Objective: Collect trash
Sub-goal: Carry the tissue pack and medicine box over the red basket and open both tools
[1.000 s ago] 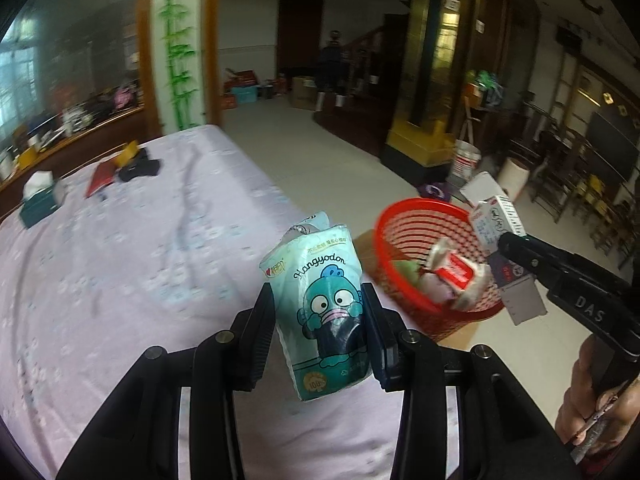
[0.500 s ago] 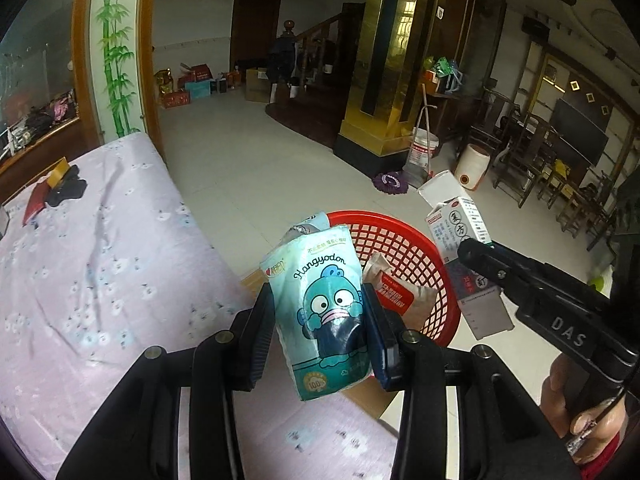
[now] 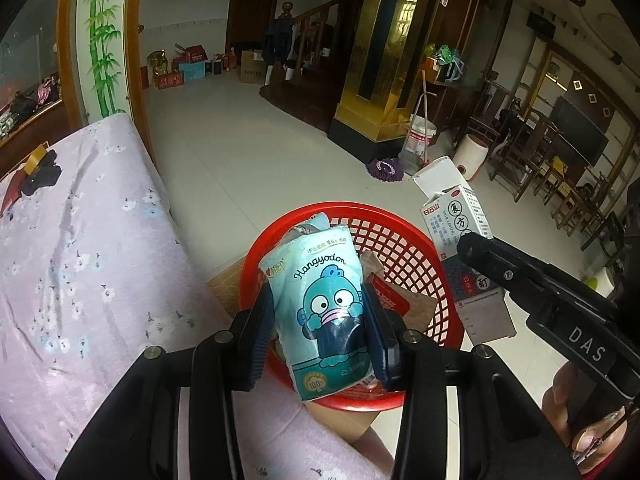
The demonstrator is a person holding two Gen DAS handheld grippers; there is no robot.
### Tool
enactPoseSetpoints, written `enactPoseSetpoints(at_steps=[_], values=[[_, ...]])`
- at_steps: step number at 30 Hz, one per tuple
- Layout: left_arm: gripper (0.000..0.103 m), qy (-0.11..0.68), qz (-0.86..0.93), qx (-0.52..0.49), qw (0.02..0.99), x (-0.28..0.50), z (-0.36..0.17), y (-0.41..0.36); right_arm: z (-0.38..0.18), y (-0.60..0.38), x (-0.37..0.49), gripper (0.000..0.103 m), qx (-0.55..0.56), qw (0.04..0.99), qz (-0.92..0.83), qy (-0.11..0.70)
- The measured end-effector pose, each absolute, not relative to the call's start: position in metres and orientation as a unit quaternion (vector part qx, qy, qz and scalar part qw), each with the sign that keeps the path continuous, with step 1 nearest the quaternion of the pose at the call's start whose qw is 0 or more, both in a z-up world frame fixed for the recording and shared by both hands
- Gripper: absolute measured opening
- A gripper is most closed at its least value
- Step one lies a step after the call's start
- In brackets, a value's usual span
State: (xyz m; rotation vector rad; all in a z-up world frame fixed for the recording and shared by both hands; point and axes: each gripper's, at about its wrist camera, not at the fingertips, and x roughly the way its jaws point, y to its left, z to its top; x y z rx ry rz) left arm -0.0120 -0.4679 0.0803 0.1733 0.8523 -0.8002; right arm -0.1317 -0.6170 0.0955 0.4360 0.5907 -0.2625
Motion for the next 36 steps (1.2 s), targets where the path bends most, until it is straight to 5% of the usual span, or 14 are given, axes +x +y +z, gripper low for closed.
enactPoseSetpoints(at_steps=[28, 36], values=[[0.046, 0.420, -0.376, 0.087, 0.822, -0.006, 0.057, -0.486, 0.073, -0.630, -0.100, 0.041, 0.205, 0.913, -0.143, 0.321], [0.053, 0.415, -0.377, 0.082, 0.824, -0.003, 0.059, -0.483, 0.077, -0.627, -0.103, 0.053, 0.207, 0.915, -0.142, 0.315]])
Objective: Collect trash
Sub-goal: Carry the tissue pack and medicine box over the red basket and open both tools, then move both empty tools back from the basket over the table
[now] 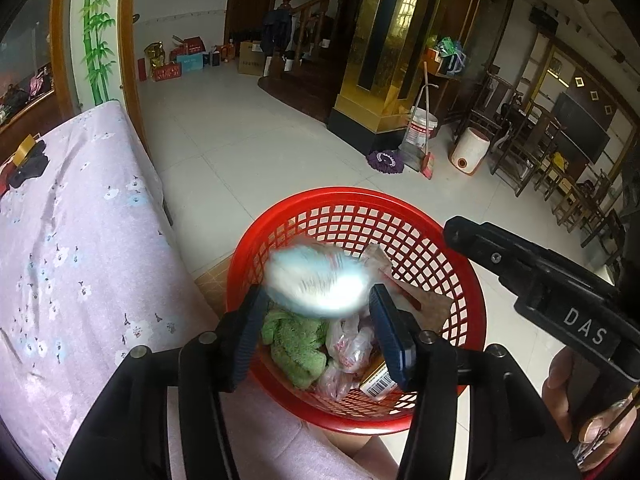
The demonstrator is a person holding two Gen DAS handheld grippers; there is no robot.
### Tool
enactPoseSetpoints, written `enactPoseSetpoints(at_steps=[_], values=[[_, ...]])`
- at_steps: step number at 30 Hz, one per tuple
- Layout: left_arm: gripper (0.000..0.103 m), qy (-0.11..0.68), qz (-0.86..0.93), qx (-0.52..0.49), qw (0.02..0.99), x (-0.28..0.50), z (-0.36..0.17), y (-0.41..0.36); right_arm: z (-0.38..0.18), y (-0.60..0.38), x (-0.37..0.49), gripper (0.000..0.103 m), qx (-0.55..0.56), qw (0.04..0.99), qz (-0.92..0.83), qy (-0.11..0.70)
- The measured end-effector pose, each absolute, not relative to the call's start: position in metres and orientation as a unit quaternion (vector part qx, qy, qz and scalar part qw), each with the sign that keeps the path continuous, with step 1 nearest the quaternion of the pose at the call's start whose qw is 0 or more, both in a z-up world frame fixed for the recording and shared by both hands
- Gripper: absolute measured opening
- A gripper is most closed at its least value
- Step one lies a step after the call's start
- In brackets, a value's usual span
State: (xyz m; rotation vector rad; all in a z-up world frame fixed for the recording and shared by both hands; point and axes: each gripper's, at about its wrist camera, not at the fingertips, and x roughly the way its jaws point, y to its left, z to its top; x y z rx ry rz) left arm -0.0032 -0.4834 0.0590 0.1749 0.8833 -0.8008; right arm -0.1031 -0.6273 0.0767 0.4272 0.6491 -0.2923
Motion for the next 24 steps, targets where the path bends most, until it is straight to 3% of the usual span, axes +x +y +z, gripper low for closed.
enactPoseSetpoints(at_steps=[6, 14, 17, 24], values=[[0.060, 0.394, -0.363, 0.078, 0.841, -0.007, 0.070, -0.467, 0.089, -0.625, -0.115, 0.061, 0.203, 0.917, -0.158, 0.304], [0.081, 0.352, -0.341, 0.093, 0.867, -0.025, 0.083, -0.436, 0.107, -0.604, -0.136, 0.088, 0.168, 0.920, -0.202, 0.292], [0.082, 0.343, -0.335, 0.095, 0.872, -0.031, 0.085, -0.423, 0.109, -0.585, -0.144, 0.093, 0.138, 0.918, -0.232, 0.290], [0.086, 0.318, -0.309, 0.114, 0.889, -0.053, 0.089, -0.384, 0.106, -0.549, -0.172, 0.095, 0.097, 0.912, -0.275, 0.289]])
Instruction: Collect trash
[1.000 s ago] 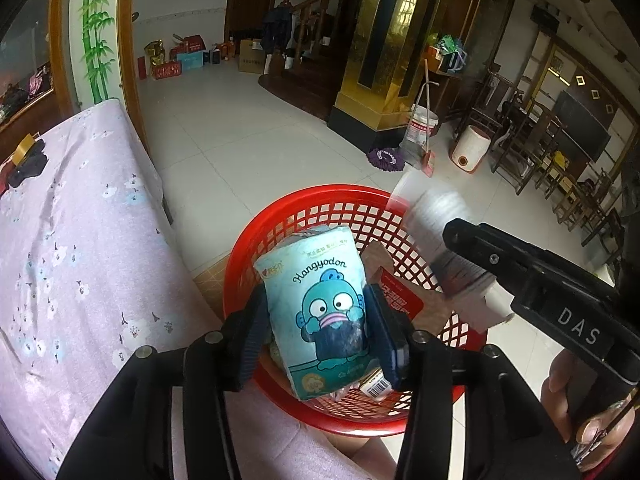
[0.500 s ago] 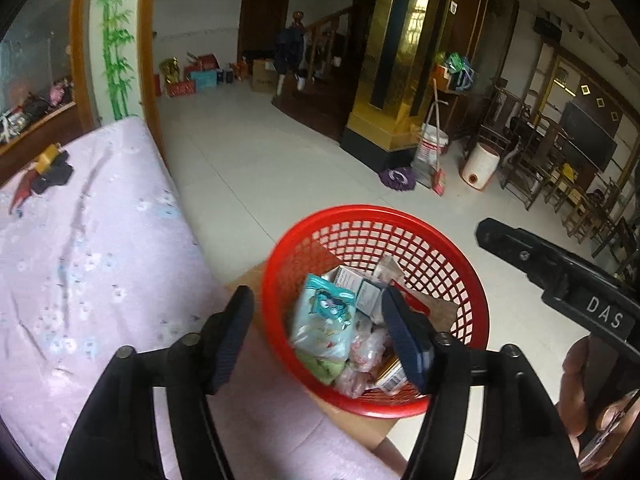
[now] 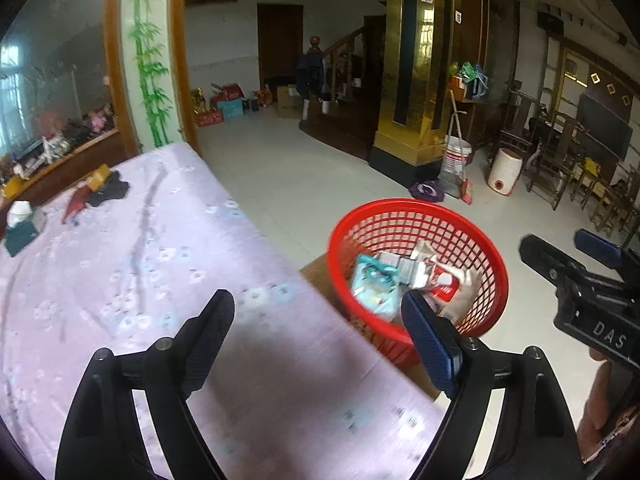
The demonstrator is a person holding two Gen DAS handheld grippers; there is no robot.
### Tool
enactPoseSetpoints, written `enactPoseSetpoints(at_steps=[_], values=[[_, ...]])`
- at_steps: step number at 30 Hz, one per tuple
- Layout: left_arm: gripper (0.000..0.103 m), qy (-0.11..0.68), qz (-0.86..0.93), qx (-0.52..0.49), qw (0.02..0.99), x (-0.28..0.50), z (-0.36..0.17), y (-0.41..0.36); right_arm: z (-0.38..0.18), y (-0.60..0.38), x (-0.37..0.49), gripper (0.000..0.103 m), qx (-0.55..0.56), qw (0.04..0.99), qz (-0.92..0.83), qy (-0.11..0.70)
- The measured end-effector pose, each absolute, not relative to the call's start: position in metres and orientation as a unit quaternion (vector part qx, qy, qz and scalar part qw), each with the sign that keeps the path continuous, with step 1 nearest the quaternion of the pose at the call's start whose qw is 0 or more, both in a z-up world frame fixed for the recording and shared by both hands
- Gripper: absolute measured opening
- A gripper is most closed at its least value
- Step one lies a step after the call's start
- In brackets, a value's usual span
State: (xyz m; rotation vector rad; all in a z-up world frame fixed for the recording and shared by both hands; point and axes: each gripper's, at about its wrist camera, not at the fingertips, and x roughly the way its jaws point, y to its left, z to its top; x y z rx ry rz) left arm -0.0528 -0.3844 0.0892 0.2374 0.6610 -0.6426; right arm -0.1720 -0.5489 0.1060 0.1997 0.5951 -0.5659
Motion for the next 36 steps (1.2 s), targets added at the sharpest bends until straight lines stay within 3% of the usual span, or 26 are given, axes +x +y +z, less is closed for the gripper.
enactPoseSetpoints(at_steps=[7, 20, 36], values=[[0.097, 0.272, -0.286, 0.137, 0.909, -0.096, 0.096, -0.338, 0.091, -0.497, -0.211, 0.099, 0.077, 0.912, -0.288, 0.283], [0.099, 0.301, -0.222, 0.134, 0.918, -0.128, 0.067, -0.265, 0.071, -0.448, -0.234, 0.100, 0.077, 0.914, -0.284, 0.280], [0.099, 0.319, -0.201, 0.142, 0.915, -0.138, 0.053, -0.254, 0.066, -0.424, -0.218, 0.100, 0.054, 0.919, -0.266, 0.286]])
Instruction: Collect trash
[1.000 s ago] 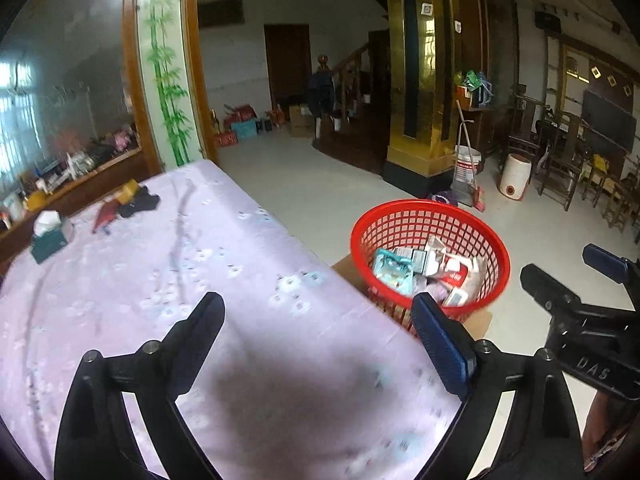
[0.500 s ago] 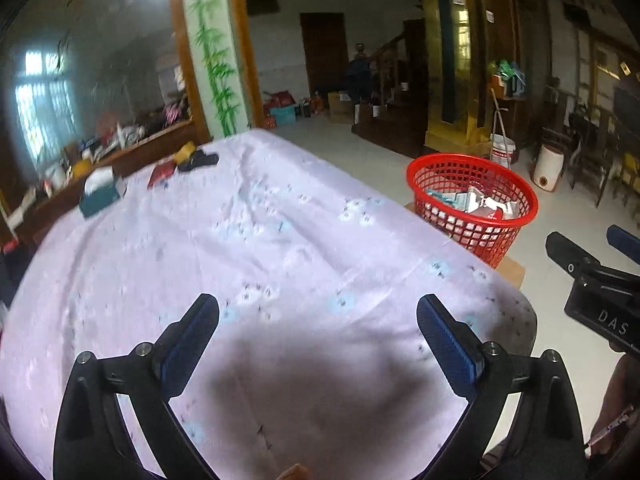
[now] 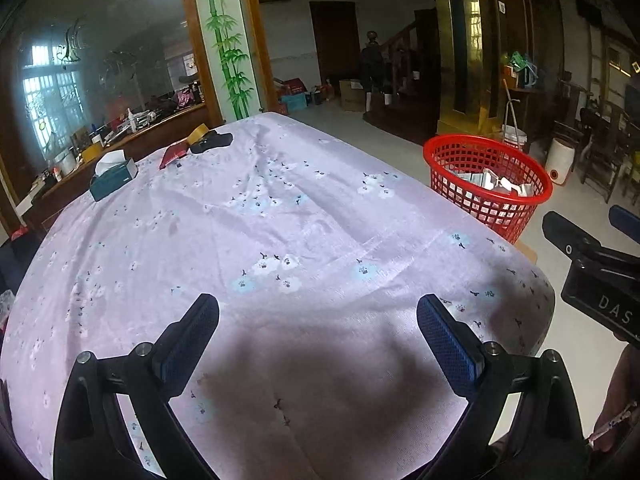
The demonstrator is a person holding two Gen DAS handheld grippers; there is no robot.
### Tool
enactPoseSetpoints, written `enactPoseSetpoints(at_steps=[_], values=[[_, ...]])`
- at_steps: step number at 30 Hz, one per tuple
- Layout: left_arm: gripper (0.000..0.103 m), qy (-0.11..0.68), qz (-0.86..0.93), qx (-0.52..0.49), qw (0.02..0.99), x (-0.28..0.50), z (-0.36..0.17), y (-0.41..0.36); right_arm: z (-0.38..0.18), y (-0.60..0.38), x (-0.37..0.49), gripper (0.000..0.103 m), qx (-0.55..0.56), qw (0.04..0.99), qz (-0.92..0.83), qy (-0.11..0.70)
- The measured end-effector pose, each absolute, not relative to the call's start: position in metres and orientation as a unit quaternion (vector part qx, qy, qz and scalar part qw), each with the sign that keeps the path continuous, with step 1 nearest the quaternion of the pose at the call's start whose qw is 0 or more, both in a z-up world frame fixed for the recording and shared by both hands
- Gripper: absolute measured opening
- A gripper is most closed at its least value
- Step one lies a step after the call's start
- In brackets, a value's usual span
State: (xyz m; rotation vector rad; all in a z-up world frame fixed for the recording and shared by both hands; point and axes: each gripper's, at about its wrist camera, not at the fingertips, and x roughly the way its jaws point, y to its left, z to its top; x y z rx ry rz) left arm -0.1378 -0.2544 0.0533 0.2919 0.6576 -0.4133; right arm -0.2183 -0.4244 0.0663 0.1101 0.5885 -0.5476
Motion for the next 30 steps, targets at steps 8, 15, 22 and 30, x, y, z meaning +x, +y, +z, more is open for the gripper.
enactPoseSetpoints(at_steps=[8, 15, 22, 30], values=[[0.099, 0.319, -0.204, 0.144, 0.914, -0.1380, 0.0524, -0.2558, 0.0638, -0.4234, -0.2149, 0.100, 0.053, 0.918, -0.264, 0.290], [0.099, 0.319, -0.205, 0.144, 0.914, -0.1386, 0.0521, -0.2559, 0.0631, -0.4231, -0.2144, 0.100, 0.052, 0.919, -0.262, 0.292], [0.099, 0.319, -0.203, 0.144, 0.914, -0.1386, 0.0525, -0.2563, 0.0621, -0.4213, -0.2138, 0.100, 0.050, 0.920, -0.259, 0.291], [0.099, 0.321, -0.204, 0.143, 0.914, -0.1380, 0.0523, -0.2553, 0.0624, -0.4213, -0.2131, 0.100, 0.051, 0.919, -0.259, 0.294]])
